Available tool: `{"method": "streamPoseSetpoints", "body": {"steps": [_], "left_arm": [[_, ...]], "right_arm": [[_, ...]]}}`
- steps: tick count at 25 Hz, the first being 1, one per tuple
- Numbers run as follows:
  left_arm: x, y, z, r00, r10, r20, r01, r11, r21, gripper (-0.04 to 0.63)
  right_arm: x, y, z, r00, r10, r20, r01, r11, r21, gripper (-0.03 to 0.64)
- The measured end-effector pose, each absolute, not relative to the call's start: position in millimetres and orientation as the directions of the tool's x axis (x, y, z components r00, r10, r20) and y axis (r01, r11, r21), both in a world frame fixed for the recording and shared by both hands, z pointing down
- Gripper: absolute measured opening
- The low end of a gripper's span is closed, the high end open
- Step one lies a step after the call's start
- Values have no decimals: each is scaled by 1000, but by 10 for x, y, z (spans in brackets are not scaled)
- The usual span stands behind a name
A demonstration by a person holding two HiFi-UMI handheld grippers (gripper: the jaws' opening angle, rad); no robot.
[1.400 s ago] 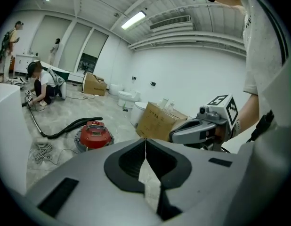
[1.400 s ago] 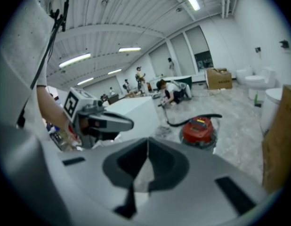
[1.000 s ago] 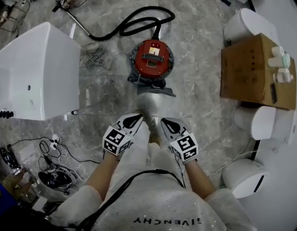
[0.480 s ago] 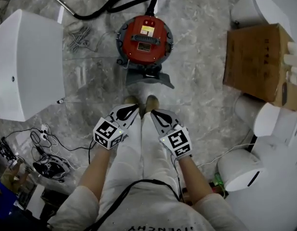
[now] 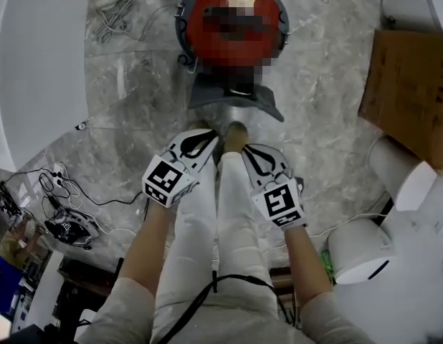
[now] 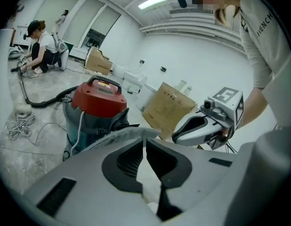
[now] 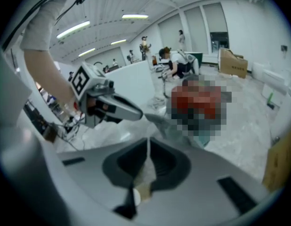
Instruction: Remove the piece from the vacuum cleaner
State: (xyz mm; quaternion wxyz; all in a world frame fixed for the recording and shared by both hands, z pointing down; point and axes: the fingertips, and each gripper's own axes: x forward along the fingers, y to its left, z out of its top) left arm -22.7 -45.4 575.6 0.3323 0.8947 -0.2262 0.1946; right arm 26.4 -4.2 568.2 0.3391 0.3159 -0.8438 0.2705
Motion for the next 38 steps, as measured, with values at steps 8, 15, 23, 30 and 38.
{"method": "streamPoseSetpoints", "body": {"steps": [8,15,23,30,38], "left_arm": [[-168,-709,5941,767,-323,554,-521,-817,245,168],[-62,-919,6192,707,-314,634,-398,-917,-11,252],[-16,-1037,6456,680,-248,690,-304,-952,-42,258],[-13,-1092,6664,600,-260,757,-249,-959,-133,207],[-24,-1084,6611,574,-293,765,-285,-947,-148,37]], "right_arm": [[552,-242,5977,-462,-372,805,-673,739,-45,39],[752,-646,6243,-377,-402,834,-624,776,92,200],[673,-907,6507,-387,-365,847,-550,829,106,219],[558,-940,6512,-419,-312,852,-408,904,130,218],[520,-900,6527,-413,-296,861,-328,931,163,63]]}}
